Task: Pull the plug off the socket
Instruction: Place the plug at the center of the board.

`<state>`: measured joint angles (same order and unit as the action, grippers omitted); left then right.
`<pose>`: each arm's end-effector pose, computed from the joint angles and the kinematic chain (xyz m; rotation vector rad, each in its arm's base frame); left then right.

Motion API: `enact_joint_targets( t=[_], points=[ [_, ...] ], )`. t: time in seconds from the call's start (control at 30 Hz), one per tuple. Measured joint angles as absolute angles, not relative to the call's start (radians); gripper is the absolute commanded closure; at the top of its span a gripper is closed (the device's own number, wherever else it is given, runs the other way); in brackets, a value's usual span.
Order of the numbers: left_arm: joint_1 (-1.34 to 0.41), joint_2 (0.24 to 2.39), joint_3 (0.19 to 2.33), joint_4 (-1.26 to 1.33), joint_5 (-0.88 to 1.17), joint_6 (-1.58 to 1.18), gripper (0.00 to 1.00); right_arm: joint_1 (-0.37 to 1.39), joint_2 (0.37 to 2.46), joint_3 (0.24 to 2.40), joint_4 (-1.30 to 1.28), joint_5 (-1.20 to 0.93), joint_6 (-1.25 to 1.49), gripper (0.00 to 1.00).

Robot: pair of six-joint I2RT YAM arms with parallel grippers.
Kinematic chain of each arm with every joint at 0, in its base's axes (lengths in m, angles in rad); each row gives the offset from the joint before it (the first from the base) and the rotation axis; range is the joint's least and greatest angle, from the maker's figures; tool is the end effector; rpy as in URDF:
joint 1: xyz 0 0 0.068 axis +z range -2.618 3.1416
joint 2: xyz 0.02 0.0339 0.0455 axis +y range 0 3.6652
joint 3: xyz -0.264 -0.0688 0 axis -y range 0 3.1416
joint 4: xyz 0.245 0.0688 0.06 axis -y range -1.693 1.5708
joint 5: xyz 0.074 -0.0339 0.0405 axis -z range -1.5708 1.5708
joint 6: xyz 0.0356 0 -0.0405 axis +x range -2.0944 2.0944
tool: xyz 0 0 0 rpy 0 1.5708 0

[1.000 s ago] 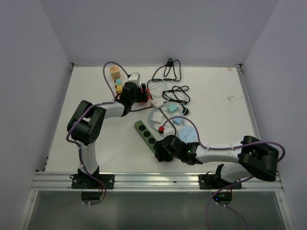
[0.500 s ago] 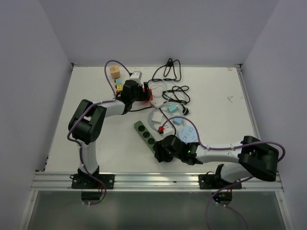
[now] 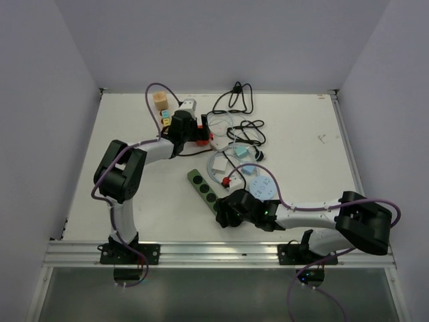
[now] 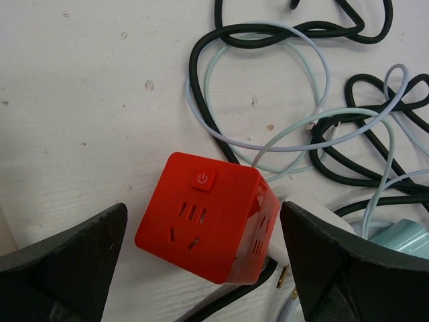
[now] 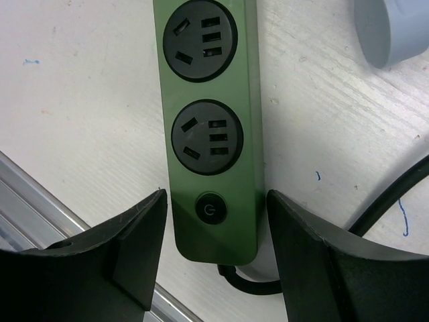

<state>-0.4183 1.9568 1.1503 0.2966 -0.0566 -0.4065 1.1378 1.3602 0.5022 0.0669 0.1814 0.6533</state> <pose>0.3918 -0.1720 0.1693 -0.0226 2.1102 -0.4413 0.1095 0.2216 0.1480 -0.4974 2.3934 0.6446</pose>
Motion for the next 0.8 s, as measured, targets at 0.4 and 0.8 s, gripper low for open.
enact_joint_targets(
  t=[0.4,0.8],
  points=[
    [-0.418,1.673,1.155,0.121,-0.185,-0.344,0.01,1.139,1.353,0.523,-0.001,0.198,0.675,0.48],
    [-0.419,1.053,1.122,-0.170,-0.221,-0.270,0.00,1.003,1.383,0.586,-0.085,0.103,0.664,0.62]
  ],
)
